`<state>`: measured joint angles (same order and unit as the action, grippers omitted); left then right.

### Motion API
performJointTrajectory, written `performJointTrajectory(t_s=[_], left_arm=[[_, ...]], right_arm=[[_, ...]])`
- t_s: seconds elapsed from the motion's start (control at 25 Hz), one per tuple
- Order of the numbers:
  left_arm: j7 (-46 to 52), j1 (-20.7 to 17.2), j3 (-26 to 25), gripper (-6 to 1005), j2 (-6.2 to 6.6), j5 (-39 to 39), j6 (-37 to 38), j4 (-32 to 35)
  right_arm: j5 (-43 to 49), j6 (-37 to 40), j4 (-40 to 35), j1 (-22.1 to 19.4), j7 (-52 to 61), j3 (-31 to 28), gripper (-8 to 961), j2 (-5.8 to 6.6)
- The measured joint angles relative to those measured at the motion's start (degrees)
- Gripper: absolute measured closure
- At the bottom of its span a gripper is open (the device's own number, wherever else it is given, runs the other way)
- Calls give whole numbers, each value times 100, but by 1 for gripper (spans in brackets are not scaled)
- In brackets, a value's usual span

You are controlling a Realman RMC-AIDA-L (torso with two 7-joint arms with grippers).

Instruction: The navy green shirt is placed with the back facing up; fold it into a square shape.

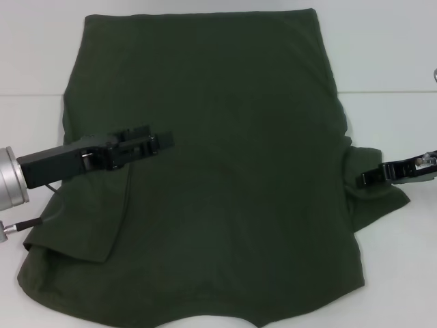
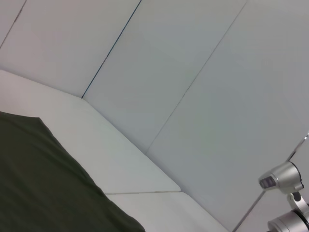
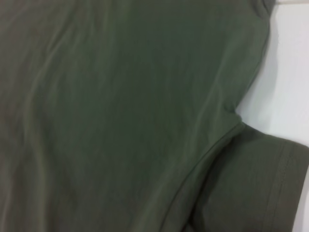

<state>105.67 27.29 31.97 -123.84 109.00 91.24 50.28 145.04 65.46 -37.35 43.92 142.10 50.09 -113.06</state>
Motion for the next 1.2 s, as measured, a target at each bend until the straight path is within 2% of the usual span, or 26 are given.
performJointTrajectory(t_s=[0.2, 0.44, 0.76, 0.96, 1.2], left_arm=[[0, 3, -5, 187, 0, -7, 14, 0], [-4, -3, -7, 187, 0, -62, 38, -1], [3, -7, -10, 187, 0, -64, 46, -1], [17, -44, -16, 187, 11, -117, 53, -1], [24, -89, -16, 187, 17, -211, 54, -1]], right_arm=[[8, -39, 24, -1, 16, 15, 390, -1], [16, -36, 26, -15, 70, 17, 604, 18], [191, -42, -7, -33, 128, -15, 944, 20], [927, -225, -264, -34, 521, -20, 936, -48], [1321, -317, -492, -9, 749, -6, 927, -91]])
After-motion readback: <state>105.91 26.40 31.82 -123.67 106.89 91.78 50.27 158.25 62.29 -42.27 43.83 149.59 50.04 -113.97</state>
